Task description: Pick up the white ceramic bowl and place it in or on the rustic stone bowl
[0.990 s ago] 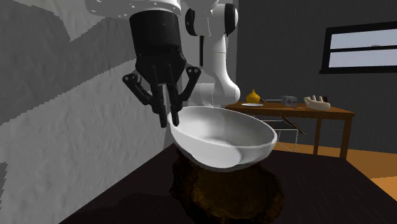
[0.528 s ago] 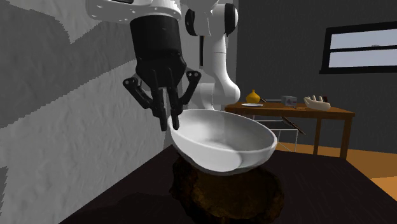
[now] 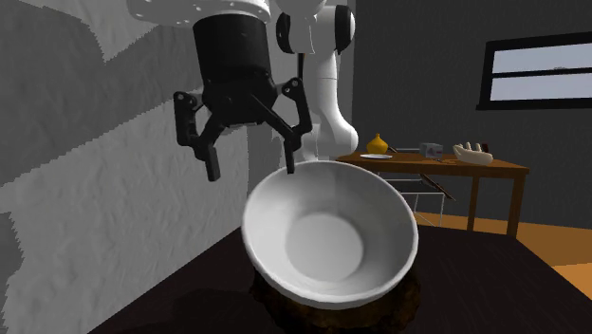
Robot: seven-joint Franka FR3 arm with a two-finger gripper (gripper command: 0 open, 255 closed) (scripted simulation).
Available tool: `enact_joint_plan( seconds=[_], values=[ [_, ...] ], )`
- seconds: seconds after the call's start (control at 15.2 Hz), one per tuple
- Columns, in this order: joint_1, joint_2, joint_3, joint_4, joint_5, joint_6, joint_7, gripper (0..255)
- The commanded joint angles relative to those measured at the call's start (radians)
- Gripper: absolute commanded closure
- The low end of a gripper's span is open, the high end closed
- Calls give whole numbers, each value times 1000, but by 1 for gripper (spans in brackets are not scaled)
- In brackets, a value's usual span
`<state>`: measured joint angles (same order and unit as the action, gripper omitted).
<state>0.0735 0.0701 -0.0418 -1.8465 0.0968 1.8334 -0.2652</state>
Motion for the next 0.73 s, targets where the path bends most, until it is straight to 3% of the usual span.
enact_joint_plan(
  seconds=[0.0, 0.13, 0.66],
  values=[
    [-3, -1, -2, 48, -1, -50, 0, 0],
    [-5, 1, -5, 110, -3, -110, 1, 0],
    [-5, 1, -5, 110, -3, -110, 1, 0]
  ],
)
